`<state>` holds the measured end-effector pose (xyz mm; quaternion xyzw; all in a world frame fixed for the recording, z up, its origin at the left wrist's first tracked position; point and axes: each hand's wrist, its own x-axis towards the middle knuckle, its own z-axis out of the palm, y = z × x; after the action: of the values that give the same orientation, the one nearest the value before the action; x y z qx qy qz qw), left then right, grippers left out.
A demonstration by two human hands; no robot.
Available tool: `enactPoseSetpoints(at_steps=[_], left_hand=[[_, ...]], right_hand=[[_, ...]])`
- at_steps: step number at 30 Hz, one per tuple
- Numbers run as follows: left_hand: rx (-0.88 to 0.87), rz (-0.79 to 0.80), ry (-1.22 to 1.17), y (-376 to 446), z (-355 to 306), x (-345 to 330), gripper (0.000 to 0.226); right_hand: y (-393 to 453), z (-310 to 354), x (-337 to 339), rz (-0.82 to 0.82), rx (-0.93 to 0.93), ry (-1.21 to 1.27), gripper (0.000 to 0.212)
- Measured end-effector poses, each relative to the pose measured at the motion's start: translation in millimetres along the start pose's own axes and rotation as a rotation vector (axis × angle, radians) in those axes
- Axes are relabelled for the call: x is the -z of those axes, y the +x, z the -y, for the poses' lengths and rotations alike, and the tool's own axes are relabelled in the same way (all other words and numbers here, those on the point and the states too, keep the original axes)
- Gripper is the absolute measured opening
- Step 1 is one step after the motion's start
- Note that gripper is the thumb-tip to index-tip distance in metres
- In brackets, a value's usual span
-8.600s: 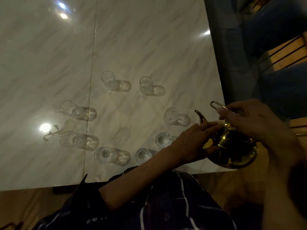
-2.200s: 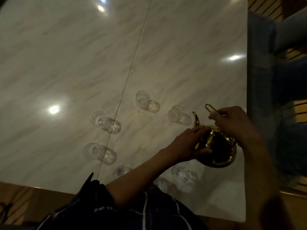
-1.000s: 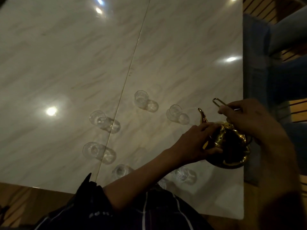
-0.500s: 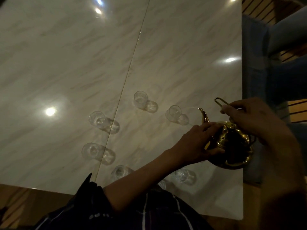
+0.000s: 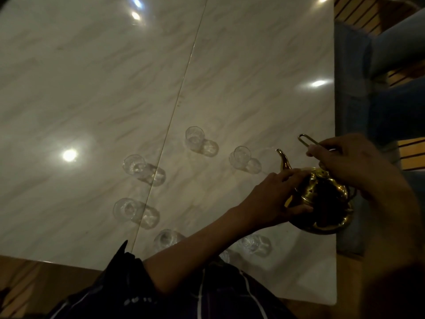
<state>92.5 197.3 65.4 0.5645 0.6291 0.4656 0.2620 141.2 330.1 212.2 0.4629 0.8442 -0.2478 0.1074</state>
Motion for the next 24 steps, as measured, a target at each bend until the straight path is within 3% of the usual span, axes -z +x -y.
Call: enactPoseSetpoints(at_steps=[24], left_hand=[[-0.012,-0.011,-0.015,-1.1,-2.4,-0.5,0.073]], right_hand=[[2.0,-0.3,-0.4,0.002,0.0,0.012,0.03]])
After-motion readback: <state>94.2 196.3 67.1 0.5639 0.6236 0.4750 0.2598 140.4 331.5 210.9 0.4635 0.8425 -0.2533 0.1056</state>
